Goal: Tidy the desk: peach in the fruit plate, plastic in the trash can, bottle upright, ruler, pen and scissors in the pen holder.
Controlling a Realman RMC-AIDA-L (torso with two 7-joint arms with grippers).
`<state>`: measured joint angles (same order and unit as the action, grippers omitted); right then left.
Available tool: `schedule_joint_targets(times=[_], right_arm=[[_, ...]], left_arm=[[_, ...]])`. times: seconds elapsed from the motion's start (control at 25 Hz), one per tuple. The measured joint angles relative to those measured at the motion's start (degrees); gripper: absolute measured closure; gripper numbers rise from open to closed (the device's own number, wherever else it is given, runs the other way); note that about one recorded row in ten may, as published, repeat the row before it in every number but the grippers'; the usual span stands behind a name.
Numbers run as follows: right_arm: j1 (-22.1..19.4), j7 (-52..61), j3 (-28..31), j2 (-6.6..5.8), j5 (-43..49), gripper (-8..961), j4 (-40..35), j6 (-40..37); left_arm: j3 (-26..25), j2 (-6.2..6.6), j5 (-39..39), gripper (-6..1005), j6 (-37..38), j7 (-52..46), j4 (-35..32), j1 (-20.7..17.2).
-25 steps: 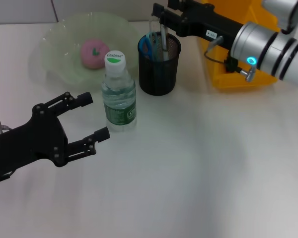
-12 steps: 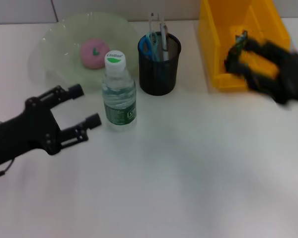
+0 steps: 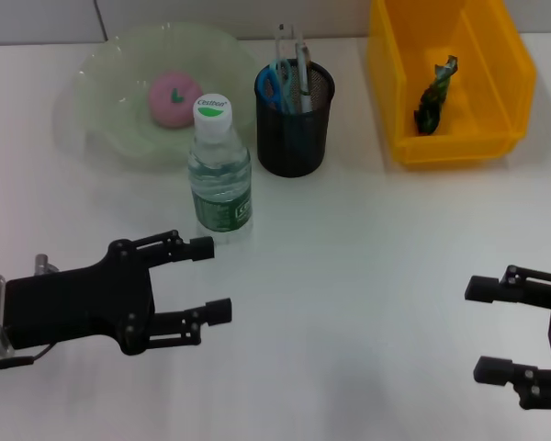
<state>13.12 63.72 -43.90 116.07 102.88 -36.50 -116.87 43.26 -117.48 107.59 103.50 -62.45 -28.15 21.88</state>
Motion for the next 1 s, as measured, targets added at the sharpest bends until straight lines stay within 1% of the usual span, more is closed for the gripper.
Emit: schedule_joint_targets(times=[0.2, 0.24, 0.32, 0.44, 1.0], right_arm=[[0.35, -0.04, -0.02, 0.04, 1.39, 200, 0.19, 0.27], [0.45, -0.14, 0.00, 0.10, 1.67, 200, 0.24, 0.38], [0.46, -0.53, 0.17, 0.28, 1.76, 201, 0.25, 0.51], [0.46, -0.81, 0.32, 0.49, 1.82, 201, 0.25, 0.76], [0.61, -0.79, 0.03, 0.69, 1.96, 201, 0.20, 1.11]], left_arm=[[-0.24, 0.06, -0.09, 200, 1.66, 0.00, 0.00, -0.13], [-0.35, 0.31, -0.27, 200, 2.64, 0.00, 0.00, -0.37], [-0.35, 0.31, -0.27, 200, 2.64, 0.00, 0.00, -0.37], [-0.50, 0.77, -0.37, 200, 4.23, 0.00, 0.02, -0.84], [-0.55, 0.71, -0.45, 200, 4.27, 0.41, 0.03, -1.24]])
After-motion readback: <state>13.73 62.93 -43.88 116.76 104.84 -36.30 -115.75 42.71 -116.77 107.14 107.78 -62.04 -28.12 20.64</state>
